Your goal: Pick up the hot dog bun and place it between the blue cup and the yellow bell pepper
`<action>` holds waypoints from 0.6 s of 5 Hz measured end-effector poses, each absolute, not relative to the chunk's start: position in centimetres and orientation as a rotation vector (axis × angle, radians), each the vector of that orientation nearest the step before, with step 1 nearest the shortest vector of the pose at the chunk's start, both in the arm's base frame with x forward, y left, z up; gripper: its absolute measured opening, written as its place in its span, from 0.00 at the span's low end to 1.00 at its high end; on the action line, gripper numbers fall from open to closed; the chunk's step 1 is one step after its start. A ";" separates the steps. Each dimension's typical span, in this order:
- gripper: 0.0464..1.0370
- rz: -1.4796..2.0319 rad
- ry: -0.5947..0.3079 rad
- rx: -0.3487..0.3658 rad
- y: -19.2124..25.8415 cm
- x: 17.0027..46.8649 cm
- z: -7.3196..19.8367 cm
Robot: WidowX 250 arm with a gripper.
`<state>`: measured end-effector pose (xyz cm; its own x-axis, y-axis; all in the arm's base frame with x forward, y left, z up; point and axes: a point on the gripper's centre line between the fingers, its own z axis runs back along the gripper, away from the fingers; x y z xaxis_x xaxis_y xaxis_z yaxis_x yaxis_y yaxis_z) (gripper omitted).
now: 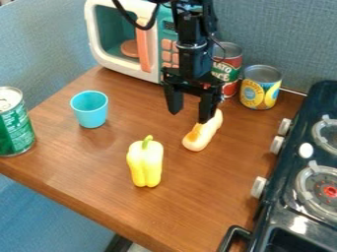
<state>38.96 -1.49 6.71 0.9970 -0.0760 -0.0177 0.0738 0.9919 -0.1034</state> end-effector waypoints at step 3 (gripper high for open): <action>0.97 -0.069 0.131 -0.005 -3.2 40.7 3.6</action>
